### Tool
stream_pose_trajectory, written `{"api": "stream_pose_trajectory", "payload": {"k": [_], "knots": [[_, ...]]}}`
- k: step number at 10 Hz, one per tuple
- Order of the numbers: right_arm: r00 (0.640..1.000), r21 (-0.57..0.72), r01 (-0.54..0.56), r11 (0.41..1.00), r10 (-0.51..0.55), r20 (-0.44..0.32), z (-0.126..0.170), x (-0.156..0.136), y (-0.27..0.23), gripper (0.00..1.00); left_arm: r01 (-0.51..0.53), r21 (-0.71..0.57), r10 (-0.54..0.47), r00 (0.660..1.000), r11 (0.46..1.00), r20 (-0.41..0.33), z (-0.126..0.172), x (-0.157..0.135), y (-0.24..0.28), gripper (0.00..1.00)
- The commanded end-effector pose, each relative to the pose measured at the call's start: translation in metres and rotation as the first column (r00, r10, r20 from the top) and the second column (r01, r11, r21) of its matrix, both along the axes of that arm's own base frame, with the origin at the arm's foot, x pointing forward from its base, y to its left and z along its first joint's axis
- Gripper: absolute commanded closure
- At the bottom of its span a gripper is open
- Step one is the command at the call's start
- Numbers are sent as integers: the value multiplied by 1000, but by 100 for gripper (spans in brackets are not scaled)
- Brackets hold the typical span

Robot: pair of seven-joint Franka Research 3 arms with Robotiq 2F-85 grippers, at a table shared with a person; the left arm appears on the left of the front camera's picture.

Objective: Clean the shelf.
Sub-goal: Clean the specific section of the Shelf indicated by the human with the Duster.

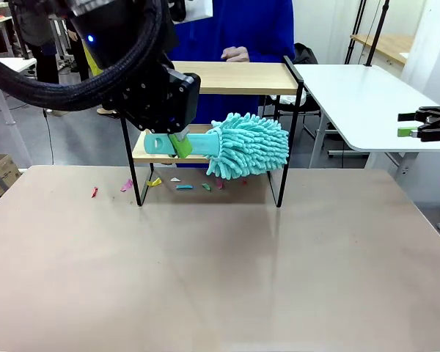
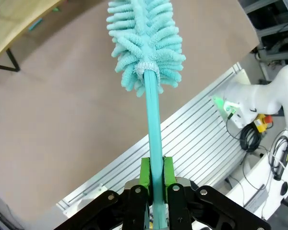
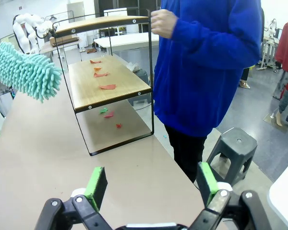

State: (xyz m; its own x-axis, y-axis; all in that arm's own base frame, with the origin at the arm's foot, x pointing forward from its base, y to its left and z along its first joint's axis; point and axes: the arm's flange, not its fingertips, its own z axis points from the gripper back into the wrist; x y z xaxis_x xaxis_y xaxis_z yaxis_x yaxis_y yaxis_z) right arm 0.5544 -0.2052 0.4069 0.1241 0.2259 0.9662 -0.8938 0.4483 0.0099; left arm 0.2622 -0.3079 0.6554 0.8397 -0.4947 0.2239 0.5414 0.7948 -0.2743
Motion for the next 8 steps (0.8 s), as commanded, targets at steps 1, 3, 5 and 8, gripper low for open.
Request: {"api": "stream_pose_trajectory", "payload": {"k": [1,3,5,8], "knots": [[1000,-21,15,1000,-15,-18,6,-1,4,0,-1,6,1,1000,1000,-10,-5,4,-2,87],[1000,-21,15,1000,-15,-18,6,-1,4,0,-63,-26,63,998,998,27,-19,20,-35,87],[1000,-21,15,1000,-15,-18,6,-1,4,0,-163,-66,167,984,984,60,-34,37,-53,87],[1000,-21,15,1000,-15,-18,6,-1,4,0,-244,-114,254,964,963,83,-45,52,-73,87]]}}
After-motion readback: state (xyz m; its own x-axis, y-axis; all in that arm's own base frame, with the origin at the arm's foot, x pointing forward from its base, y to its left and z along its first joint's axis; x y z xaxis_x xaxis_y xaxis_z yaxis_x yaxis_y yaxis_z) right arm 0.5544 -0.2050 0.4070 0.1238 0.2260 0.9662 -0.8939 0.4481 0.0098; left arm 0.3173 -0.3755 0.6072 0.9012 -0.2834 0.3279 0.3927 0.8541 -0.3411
